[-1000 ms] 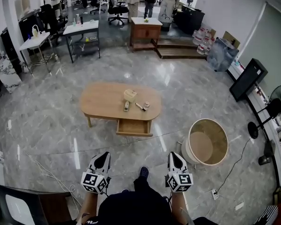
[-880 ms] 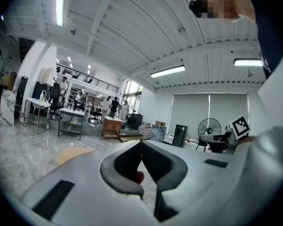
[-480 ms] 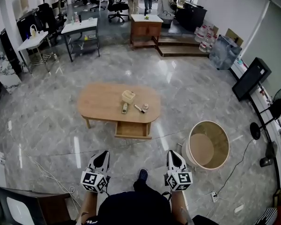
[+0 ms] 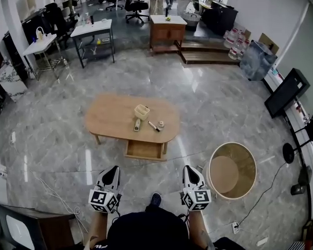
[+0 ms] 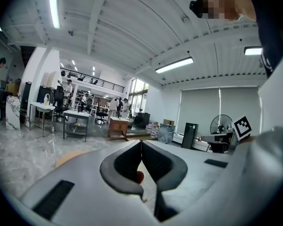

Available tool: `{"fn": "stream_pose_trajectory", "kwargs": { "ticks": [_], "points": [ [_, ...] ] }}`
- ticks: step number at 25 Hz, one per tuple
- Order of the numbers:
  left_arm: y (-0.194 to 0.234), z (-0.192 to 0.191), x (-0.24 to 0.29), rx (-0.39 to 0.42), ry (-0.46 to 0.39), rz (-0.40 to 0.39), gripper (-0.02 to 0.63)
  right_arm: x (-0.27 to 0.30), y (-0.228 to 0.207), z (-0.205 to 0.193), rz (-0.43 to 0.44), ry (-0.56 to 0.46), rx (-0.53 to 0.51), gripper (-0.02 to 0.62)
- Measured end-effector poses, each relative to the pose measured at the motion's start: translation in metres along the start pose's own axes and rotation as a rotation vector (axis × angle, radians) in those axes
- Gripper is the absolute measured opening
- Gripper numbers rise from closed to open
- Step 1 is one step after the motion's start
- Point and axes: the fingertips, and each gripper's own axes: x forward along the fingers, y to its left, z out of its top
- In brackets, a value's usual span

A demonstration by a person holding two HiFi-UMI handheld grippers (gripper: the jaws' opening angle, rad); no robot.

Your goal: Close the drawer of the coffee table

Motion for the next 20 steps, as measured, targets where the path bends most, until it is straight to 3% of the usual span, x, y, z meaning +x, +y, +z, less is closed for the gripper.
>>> {"fn": "stream_pose_trajectory", "kwargs": {
  "ticks": [10,20],
  "points": [
    [-0.016,0.008,0.045,-0.008,-0.001,0.054,0.025,0.042,-0.042,0.015,0.062,0.01,-0.006,0.026],
    [-0.022,0.019,0.058,-0.012,-0.01,0.069,0.025,0.056,-0.045,0.017,0.098,0.035,-0.012,0.026]
  ]
}}
